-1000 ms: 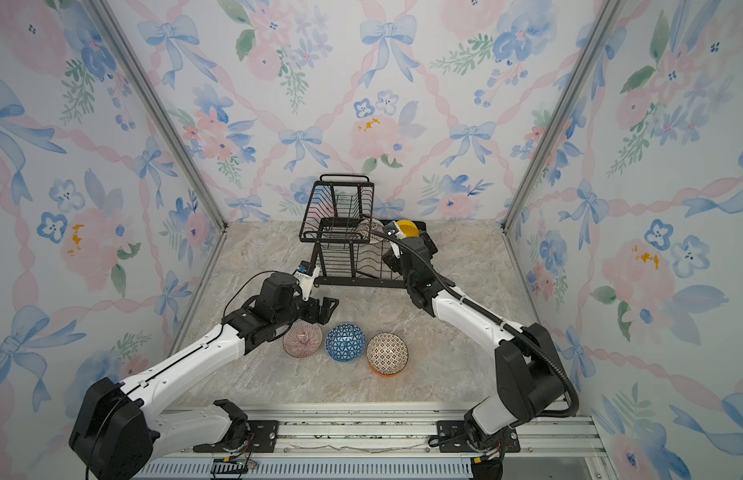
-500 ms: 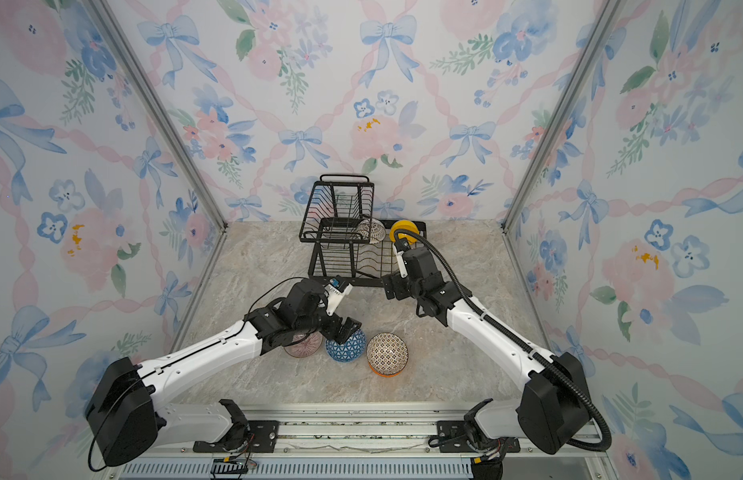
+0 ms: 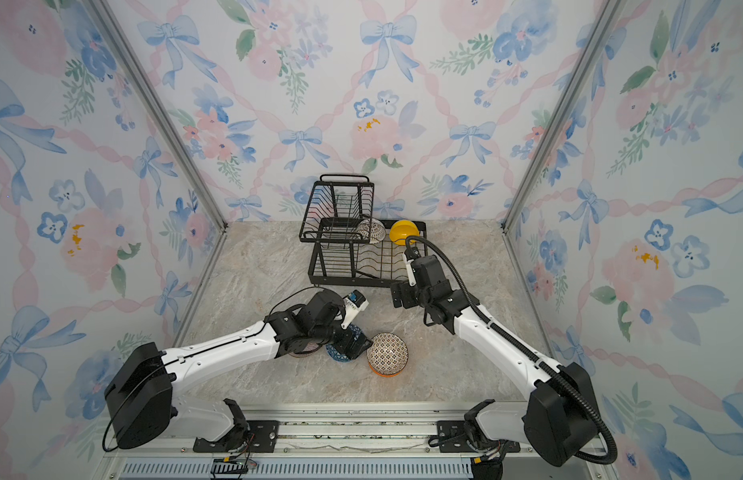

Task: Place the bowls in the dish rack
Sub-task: 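Move the left gripper over the rim of the orange-backed brown-patterned bowl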

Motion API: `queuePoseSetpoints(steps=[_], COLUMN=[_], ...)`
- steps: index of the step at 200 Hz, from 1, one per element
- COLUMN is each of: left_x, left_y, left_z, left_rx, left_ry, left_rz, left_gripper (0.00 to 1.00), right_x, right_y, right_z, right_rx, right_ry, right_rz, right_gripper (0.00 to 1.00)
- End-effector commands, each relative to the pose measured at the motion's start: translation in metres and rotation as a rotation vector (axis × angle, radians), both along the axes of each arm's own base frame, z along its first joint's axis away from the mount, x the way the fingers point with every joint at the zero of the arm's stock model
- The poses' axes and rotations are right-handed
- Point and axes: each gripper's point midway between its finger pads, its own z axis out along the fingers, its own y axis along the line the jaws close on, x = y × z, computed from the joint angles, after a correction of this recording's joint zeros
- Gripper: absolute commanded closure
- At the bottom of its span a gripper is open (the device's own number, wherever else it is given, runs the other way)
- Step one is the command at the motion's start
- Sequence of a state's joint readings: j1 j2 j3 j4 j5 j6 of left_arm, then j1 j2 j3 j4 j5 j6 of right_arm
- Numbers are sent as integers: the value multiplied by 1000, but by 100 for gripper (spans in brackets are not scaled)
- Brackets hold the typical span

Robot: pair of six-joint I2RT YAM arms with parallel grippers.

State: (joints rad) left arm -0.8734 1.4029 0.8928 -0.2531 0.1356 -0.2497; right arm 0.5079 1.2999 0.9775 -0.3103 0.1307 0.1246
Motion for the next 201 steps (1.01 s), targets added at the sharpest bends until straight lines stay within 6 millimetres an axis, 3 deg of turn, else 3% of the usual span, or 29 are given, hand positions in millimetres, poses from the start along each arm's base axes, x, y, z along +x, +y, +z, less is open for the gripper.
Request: queuePoseSetpoints(steps=[1,56,152,201], left_x=[-2,0,0,1], left_y=[-2,-2,-7,-9], left_z=[-8,-24,-33,-34], left_rx=[13,76,91,108], left_ry=[52,85,116,118], left_rz=[40,77,75,67], left_gripper=[2,2,2,10], right_x=[-3,-2,0,1], right_y=[-4,-6,-7,-8], right_z=[1,-4,-13,-15], right_rx=[28,34,45,51], right_ry=[1,12,26,30], right_rz=[-8,-9,-9,-11], right_gripper=[3,3,3,3])
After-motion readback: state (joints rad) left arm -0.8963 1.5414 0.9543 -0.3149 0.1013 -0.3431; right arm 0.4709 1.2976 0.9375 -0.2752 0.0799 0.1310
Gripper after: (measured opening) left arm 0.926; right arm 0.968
